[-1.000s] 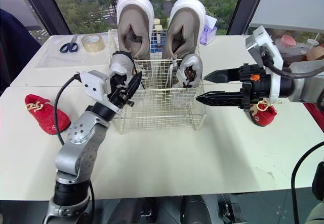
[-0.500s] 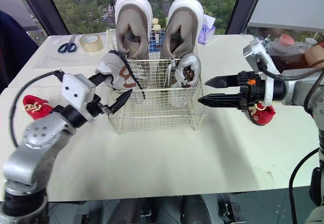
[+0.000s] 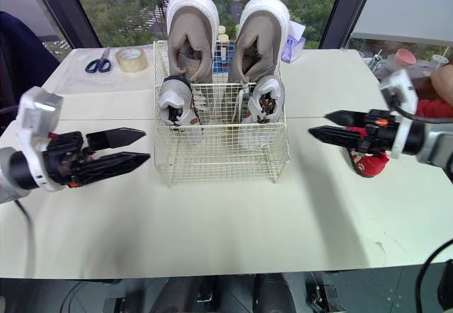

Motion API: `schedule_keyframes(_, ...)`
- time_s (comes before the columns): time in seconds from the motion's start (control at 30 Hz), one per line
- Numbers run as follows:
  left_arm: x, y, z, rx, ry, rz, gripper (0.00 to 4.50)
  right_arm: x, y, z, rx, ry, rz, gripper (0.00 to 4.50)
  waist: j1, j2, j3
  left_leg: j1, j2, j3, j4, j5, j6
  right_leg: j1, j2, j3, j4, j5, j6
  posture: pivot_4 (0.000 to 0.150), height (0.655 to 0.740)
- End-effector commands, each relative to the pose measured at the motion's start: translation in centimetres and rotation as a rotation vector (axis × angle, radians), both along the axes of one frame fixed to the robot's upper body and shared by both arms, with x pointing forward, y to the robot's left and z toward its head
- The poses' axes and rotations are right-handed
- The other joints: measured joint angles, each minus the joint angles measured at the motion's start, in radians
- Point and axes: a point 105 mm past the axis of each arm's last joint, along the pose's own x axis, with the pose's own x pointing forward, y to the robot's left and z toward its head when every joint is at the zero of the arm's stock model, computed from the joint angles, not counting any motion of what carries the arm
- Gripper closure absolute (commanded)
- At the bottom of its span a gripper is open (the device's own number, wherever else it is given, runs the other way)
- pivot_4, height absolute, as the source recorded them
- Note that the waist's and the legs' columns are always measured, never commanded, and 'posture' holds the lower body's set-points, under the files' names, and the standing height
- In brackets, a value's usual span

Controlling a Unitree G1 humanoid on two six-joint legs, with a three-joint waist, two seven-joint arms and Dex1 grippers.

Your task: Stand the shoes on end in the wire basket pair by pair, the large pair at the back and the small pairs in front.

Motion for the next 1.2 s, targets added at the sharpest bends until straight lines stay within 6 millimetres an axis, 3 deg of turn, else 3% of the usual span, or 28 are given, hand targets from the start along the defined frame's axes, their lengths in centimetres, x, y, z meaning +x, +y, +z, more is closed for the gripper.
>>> schedule_keyframes(0.03,-1.5,-2.5,0.3,-0.061,0.006,-0.149,0.15,-0.8,-2.9,1.9,0.032,-0.188,-0.187,0.0,-0.003,0.001,0.0,0.0,0.0,0.0,0.0,0.0,0.0,0.001,0.0,0.0,-0.001,0.0,0.0,0.15,0.74)
schedule_keyframes(0.1,-1.5,-3.9,-0.2,-0.098,0.008,-0.163,0.15,-0.6,-4.8,1.5,0.015,-0.287,-0.376,0.0,-0.005,0.002,-0.001,0.001,0.0,0.001,-0.001,0.0,0.0,0.001,0.0,0.002,-0.002,0.0,0.0,0.15,0.74)
schedule_keyframes(0.2,-1.7,-6.1,-1.0,-0.166,0.029,-0.171,0.15,-1.2,-5.4,-0.4,-0.043,-0.356,-0.572,0.0,-0.005,0.004,-0.004,0.001,0.001,0.001,-0.003,0.001,-0.001,0.001,0.0,0.002,-0.003,0.0,0.0,0.15,0.74)
schedule_keyframes(0.33,-3.2,-8.5,-2.6,-0.153,0.065,-0.211,0.15,-2.2,-4.9,-3.6,-0.055,-0.314,-0.643,0.0,-0.005,0.008,-0.006,0.001,0.001,0.001,-0.004,0.001,-0.002,0.0,0.003,0.003,-0.002,0.0,0.0,0.15,0.74)
schedule_keyframes(0.4,-3.7,-9.3,-3.5,-0.144,0.082,-0.212,0.15,-2.4,-5.6,-5.2,-0.047,-0.277,-0.683,0.0,-0.005,0.01,-0.007,0.001,0.001,0.001,-0.004,0.001,-0.002,0.001,0.004,0.004,-0.002,0.0,0.0,0.15,0.74)
schedule_keyframes(0.57,-4.6,-10.5,-5.3,-0.076,0.091,-0.23,0.15,-2.2,-6.7,-7.2,-0.051,-0.225,-0.722,0.0,-0.004,0.013,-0.009,0.002,0.002,0.001,-0.003,0.0,0.0,0.003,0.007,0.004,-0.006,0.0,-0.002,0.15,0.74)
schedule_keyframes(0.8,-5.2,-10.7,-6.2,-0.074,0.103,-0.235,0.15,-1.7,-7.4,-8.8,0.004,-0.142,-0.737,0.0,-0.005,0.016,-0.011,0.001,0.003,0.001,-0.003,-0.002,0.004,0.003,0.008,0.005,-0.009,0.001,-0.003,0.15,0.74)
schedule_keyframes(1.1,-4.8,-10.4,-7.0,-0.03,0.1,-0.227,0.15,1.1,-7.6,-12.1,0.03,-0.063,-0.707,0.0,-0.007,0.019,-0.012,0.001,0.004,0.001,-0.003,-0.003,0.006,0.004,0.009,0.004,-0.01,0.001,-0.003,0.15,0.74)
schedule_keyframes(1.2,-4.8,-10.5,-7.2,-0.014,0.096,-0.227,0.15,2.1,-8.5,-13.6,0.025,-0.036,-0.76,0.0,-0.008,0.018,-0.013,0.002,0.004,0.001,-0.003,-0.002,0.007,0.004,0.009,0.004,-0.01,0.001,-0.003,0.15,0.74)
